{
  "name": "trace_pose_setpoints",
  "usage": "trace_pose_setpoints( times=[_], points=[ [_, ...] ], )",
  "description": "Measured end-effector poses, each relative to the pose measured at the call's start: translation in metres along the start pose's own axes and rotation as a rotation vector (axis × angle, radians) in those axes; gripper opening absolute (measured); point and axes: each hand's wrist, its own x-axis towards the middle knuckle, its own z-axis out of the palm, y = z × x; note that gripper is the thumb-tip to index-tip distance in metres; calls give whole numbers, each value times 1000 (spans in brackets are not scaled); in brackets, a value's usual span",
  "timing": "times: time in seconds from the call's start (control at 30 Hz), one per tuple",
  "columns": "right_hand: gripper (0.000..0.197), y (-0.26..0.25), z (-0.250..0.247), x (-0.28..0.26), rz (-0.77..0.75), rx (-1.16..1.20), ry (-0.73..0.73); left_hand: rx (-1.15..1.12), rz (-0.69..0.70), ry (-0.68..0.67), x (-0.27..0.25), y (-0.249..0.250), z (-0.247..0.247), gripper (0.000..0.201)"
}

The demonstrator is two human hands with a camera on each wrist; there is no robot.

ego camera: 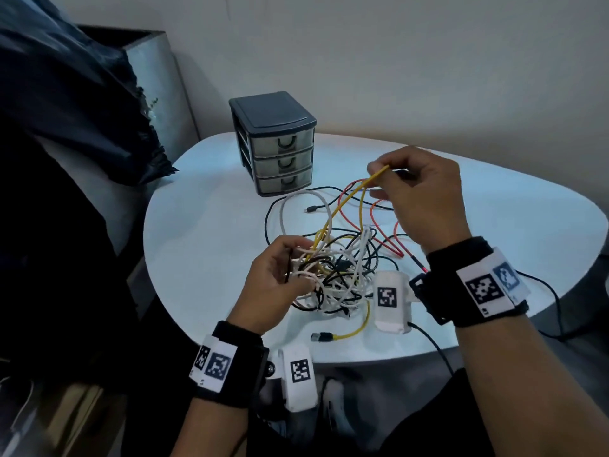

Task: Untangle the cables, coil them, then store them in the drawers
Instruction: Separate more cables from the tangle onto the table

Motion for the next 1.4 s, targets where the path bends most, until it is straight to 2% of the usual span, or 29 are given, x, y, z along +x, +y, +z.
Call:
trace_pose_setpoints(
  times=[0.07,0.17,0.27,0.33,0.43,0.47,0.53,0.57,0.63,0.67,0.73,0.8,0.93,1.0,1.07,1.13,1.27,1.33,1.4],
  points=[
    [4,-1,1,-5,-27,0,-66,-24,-32,-9,0,-1,-2,43],
    [9,0,4,-10,-17,55,-72,81,16,129,5,-5,7,25],
    [33,1,4,-8,-8,105,-14,49,10,233,11,-6,13,22],
    [50,3,1,-9,8,90,-48,15,-27,260,14,-7,13,20],
    [58,19,-3,-17,84,-95,-139,-18,-95,329,17,-11,10,18],
    [52,26,-4,-23,119,-156,-157,-40,-127,365,17,-14,8,16],
    [22,41,-6,-37,190,-286,-190,-48,-188,422,19,-20,4,10],
    [10,50,-8,-46,238,-392,-256,-37,-218,440,18,-21,3,20],
    [32,69,-9,-71,381,-652,-474,11,-269,445,17,-23,1,51],
    [39,76,-8,-85,460,-756,-554,49,-289,437,17,-27,-1,58],
    [39,85,-4,-106,528,-878,-552,75,-295,413,15,-32,-2,50],
    [30,89,4,-117,507,-924,-448,41,-301,401,13,-36,-3,40],
    [8,96,14,-115,419,-912,-280,-60,-297,343,9,-39,-7,43],
    [17,104,6,-109,393,-839,-160,-116,-288,313,8,-42,-11,43],
    [24,113,-4,-101,391,-650,-100,-167,-293,285,5,-41,-12,40],
    [29,120,-7,-97,384,-472,-141,-158,-281,280,4,-43,-12,39],
    [34,122,-4,-98,307,-413,-309,-30,-193,328,7,-50,-11,38],
    [26,118,-8,-97,311,-434,-395,57,-128,365,9,-52,-11,38],
    [7,105,-13,-88,285,-513,-416,127,-71,385,11,-49,-9,40]
  ],
)
